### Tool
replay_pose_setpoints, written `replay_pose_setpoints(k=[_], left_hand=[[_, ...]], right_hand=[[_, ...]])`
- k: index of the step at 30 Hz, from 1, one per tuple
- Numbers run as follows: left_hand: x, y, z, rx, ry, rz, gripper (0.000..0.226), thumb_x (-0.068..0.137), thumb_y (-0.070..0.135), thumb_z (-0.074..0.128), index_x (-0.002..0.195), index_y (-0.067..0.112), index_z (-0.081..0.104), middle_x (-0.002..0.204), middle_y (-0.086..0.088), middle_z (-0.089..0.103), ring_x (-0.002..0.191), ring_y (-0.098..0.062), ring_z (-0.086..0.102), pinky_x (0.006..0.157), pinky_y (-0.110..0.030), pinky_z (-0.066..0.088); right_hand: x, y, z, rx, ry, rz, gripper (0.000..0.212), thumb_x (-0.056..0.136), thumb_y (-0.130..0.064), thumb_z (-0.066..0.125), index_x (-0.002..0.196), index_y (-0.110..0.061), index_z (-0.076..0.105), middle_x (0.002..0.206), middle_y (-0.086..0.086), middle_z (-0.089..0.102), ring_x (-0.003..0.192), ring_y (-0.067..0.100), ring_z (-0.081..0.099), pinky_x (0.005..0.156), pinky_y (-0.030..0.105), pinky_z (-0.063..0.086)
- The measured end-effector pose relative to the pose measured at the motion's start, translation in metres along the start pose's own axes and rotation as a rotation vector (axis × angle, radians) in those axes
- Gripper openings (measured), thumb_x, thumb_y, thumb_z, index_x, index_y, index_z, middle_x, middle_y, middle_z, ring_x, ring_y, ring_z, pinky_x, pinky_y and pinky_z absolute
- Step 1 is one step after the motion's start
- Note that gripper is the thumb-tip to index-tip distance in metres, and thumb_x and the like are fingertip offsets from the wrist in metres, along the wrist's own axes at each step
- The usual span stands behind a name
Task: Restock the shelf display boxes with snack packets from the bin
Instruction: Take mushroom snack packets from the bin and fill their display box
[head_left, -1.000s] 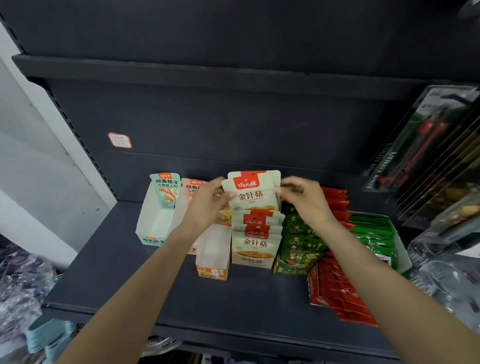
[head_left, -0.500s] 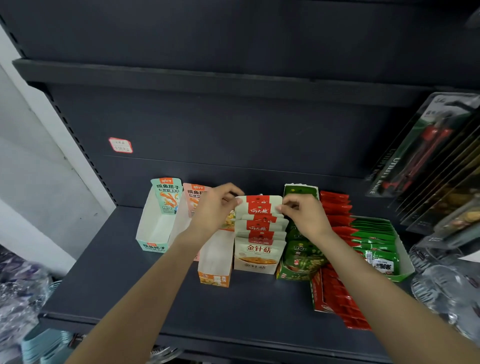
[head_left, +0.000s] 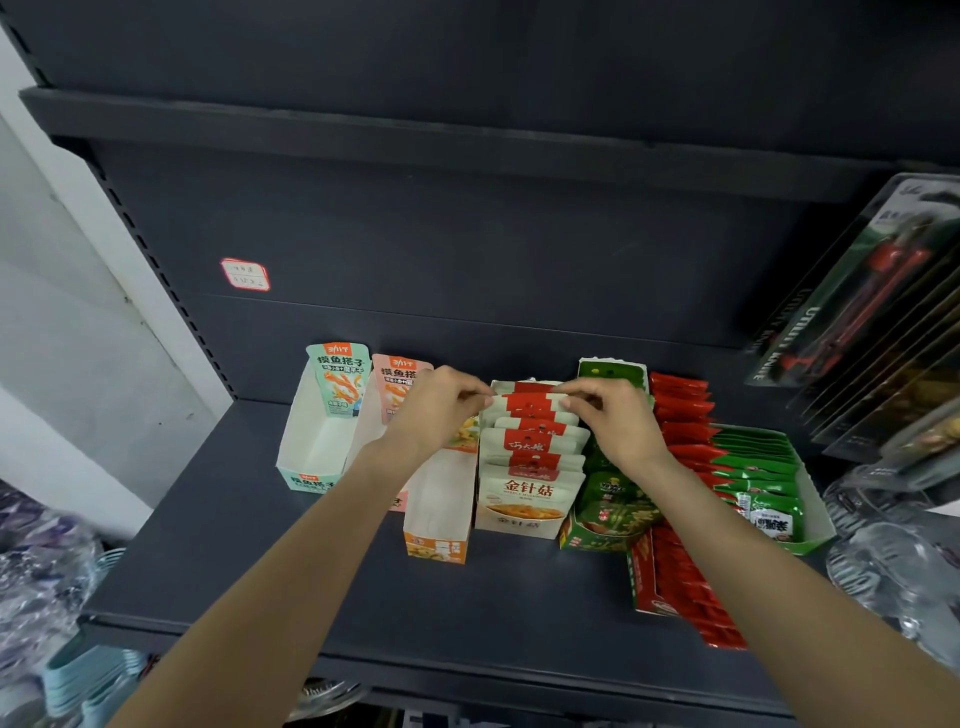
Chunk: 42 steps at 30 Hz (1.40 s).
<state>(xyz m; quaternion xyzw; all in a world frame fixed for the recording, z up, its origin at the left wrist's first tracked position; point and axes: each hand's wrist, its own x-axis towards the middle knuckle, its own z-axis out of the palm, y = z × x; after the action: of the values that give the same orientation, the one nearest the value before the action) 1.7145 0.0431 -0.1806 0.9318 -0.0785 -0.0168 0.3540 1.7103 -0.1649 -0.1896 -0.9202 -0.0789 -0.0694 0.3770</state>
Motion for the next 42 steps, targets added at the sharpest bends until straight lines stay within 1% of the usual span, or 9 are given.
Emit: replay_pose_setpoints(k=[4,9,17,22,26,30,35,39,42], left_hand=[[-0.001,0.002,0.002,-0.048,0.057,0.033,0.019,0.091,0.016,0.059,0.109,0.015,0.066,0.108,-0.002,0.069,0.098,-0.013,0.063,0.081,-0.021,0.048],[0.001,0.005,0.007,0.024,0.051,0.041,0.022,0.093,0.016,0.056,0.111,0.017,0.068,0.113,0.0,0.067,0.102,-0.014,0.061,0.089,-0.026,0.049],[-0.002,0.003,0.011,-0.003,0.067,0.045,0.018,0.092,0.015,0.058,0.108,0.016,0.067,0.111,-0.001,0.067,0.1,-0.013,0.06,0.083,-0.024,0.049],[0.0,0.001,0.014,0.014,0.054,0.025,0.018,0.092,0.016,0.058,0.106,0.018,0.068,0.111,-0.001,0.067,0.102,-0.016,0.062,0.087,-0.034,0.053],[0.001,0.002,0.015,0.034,0.042,0.017,0.02,0.092,0.016,0.057,0.109,0.016,0.067,0.114,-0.001,0.066,0.103,-0.016,0.062,0.088,-0.03,0.052],[-0.005,0.005,0.012,0.002,0.079,0.015,0.023,0.092,0.022,0.059,0.113,0.015,0.063,0.114,-0.002,0.066,0.1,-0.013,0.061,0.084,-0.027,0.051],[-0.037,0.011,-0.006,0.012,0.199,0.047,0.021,0.093,0.024,0.056,0.112,0.017,0.062,0.11,0.001,0.066,0.094,-0.01,0.06,0.078,-0.022,0.049],[-0.09,0.014,-0.017,-0.018,0.315,0.079,0.02,0.093,0.02,0.056,0.11,0.015,0.064,0.101,0.0,0.067,0.09,-0.013,0.061,0.08,-0.029,0.051],[-0.146,0.008,-0.017,-0.044,0.411,0.024,0.019,0.093,0.02,0.056,0.108,0.015,0.065,0.098,0.002,0.067,0.084,-0.011,0.06,0.077,-0.029,0.051]], right_hand=[[-0.001,0.003,0.003,-0.043,0.063,-0.027,0.015,0.087,-0.015,0.065,0.101,-0.018,0.072,0.092,-0.002,0.072,0.084,0.01,0.065,0.077,0.026,0.053],[-0.001,0.008,0.003,-0.104,0.092,-0.036,0.018,0.088,-0.015,0.064,0.104,-0.015,0.073,0.099,0.0,0.072,0.086,0.011,0.066,0.077,0.025,0.053],[-0.002,0.006,-0.002,-0.108,0.038,-0.016,0.015,0.088,-0.019,0.064,0.1,-0.019,0.072,0.095,-0.003,0.072,0.085,0.011,0.064,0.077,0.032,0.054],[-0.004,0.005,0.0,-0.168,0.014,0.03,0.017,0.09,-0.021,0.062,0.104,-0.02,0.071,0.1,-0.002,0.072,0.088,0.013,0.065,0.079,0.033,0.055],[-0.001,0.0,-0.001,-0.17,-0.039,0.073,0.016,0.091,-0.022,0.06,0.103,-0.021,0.071,0.101,-0.002,0.07,0.094,0.015,0.065,0.081,0.036,0.054],[-0.008,-0.012,-0.007,-0.148,-0.024,0.038,0.021,0.092,-0.021,0.058,0.112,-0.017,0.067,0.109,0.0,0.066,0.1,0.014,0.061,0.085,0.028,0.05],[-0.035,-0.043,-0.008,-0.021,0.04,-0.016,0.024,0.091,-0.017,0.06,0.115,-0.017,0.065,0.108,-0.003,0.058,0.093,0.005,0.055,0.071,0.006,0.04],[-0.073,-0.067,0.004,0.086,0.027,-0.078,0.022,0.091,-0.013,0.06,0.11,-0.019,0.067,0.106,-0.006,0.06,0.087,0.001,0.056,0.074,0.005,0.042],[-0.109,-0.079,0.022,0.145,-0.03,-0.095,0.022,0.092,-0.011,0.055,0.109,-0.018,0.067,0.107,-0.003,0.062,0.087,0.006,0.057,0.078,0.014,0.045]])
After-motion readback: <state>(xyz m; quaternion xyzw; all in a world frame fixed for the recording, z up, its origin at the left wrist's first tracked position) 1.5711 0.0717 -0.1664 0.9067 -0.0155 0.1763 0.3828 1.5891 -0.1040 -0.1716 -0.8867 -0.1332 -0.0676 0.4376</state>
